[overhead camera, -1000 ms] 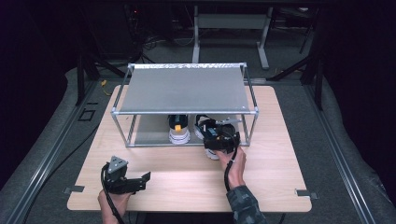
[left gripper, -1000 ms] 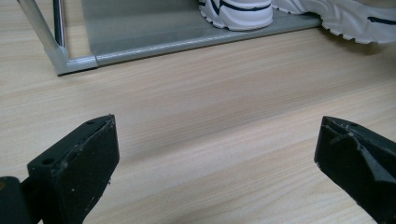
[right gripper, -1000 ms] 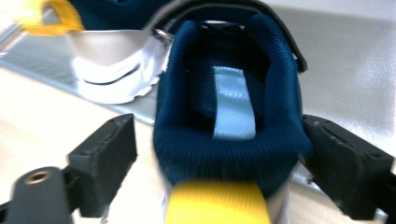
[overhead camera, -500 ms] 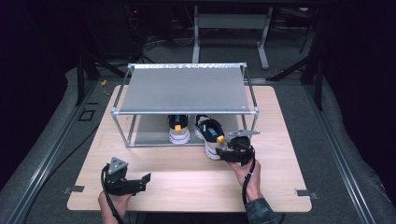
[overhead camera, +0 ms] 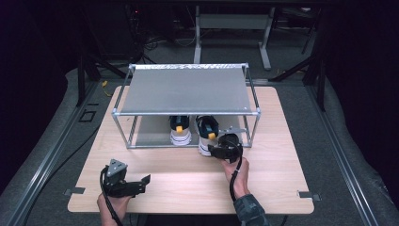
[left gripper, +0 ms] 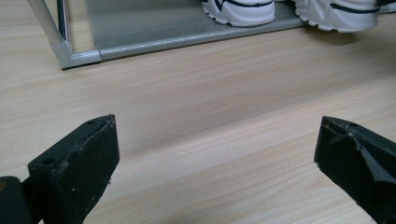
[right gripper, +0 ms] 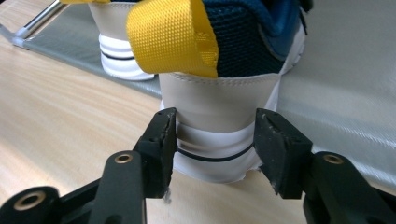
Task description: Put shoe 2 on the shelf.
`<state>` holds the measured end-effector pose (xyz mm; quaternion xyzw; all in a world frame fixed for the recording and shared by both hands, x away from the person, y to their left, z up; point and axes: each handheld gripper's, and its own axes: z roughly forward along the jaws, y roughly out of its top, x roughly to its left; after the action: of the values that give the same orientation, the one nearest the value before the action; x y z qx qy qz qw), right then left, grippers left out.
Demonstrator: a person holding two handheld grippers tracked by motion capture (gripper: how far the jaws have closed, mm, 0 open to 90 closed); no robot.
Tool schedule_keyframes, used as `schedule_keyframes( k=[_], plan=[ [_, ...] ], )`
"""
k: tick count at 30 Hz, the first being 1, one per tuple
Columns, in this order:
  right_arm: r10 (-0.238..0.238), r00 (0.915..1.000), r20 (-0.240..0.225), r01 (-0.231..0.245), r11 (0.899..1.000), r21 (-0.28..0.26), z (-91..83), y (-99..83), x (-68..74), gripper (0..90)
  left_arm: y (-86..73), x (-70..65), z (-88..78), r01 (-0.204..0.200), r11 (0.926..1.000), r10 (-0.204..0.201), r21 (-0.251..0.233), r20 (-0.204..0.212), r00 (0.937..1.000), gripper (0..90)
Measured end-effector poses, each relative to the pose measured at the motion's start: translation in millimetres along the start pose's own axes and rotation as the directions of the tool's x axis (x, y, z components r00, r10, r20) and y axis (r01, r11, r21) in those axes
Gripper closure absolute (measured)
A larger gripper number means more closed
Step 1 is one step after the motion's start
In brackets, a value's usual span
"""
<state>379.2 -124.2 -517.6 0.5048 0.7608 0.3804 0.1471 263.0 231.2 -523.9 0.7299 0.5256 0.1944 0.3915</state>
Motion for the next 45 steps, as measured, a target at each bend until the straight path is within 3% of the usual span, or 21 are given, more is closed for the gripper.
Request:
schedule_keyframes(
  k=[5,8,11,13,14,17,26,28,29,37,43,45],
  plan=[
    [-0.009,0.9998,0.018,0.008,1.000,0.007,10.1,7.4,1.4,50.0,0.1,0.8,-0.9,-0.003,1.0000,0.003,0.007,-0.001,1.0000,0.1],
    [-0.015,0.9995,0.029,0.014,1.000,0.019,14.9,11.3,-0.6,34.1,0.5,1.6,-1.0,-0.004,1.0000,0.004,0.003,-0.001,1.0000,0.0],
    [-0.023,0.9993,0.030,0.023,1.000,0.014,19.9,14.6,-0.5,32.9,1.4,1.3,-0.4,-0.004,1.0000,0.004,0.005,0.000,1.0000,0.1],
    [-0.022,0.9997,-0.007,0.022,1.000,0.019,23.6,16.5,-0.1,33.2,1.8,0.9,-0.2,-0.007,1.0000,0.007,0.004,0.000,1.0000,0.0],
    [-0.031,0.9992,0.024,0.030,0.999,0.016,25.4,17.1,1.5,33.3,2.0,0.7,-0.1,-0.005,1.0000,0.005,0.004,0.001,1.0000,0.0],
    [-0.026,0.9995,0.020,0.026,1.000,0.012,28.5,18.9,0.8,34.0,2.1,0.4,0.1,-0.006,1.0000,0.006,0.006,0.003,1.0000,0.0],
    [-0.007,0.9978,0.065,0.006,1.000,0.023,40.9,27.1,3.3,35.0,3.7,-1.6,0.7,-0.010,0.9999,0.010,0.003,0.006,0.9999,0.0],
    [-0.010,0.9987,0.050,0.009,1.000,0.022,42.9,28.8,2.8,35.0,4.4,-1.7,0.3,-0.009,1.0000,0.009,-0.002,0.006,0.9999,0.0],
    [-0.019,0.9959,0.089,0.017,1.000,0.023,44.4,29.9,3.2,35.1,4.5,-1.8,0.0,-0.008,1.0000,0.008,-0.004,0.007,0.9999,0.0],
    [-0.028,0.9987,0.043,0.026,0.999,0.035,50.9,30.7,9.3,37.4,4.2,-2.2,0.3,-0.010,0.9999,0.010,-0.006,0.007,0.9999,0.0],
    [-0.037,0.9971,0.067,0.035,0.999,0.038,52.5,31.4,11.5,37.4,3.2,-1.3,0.3,-0.009,1.0000,0.009,-0.001,0.007,0.9999,0.0],
    [-0.038,0.9980,0.051,0.036,0.998,0.043,51.8,31.4,10.7,36.9,3.1,-1.2,0.2,-0.009,1.0000,0.009,-0.003,0.005,0.9999,0.0]
  ],
)
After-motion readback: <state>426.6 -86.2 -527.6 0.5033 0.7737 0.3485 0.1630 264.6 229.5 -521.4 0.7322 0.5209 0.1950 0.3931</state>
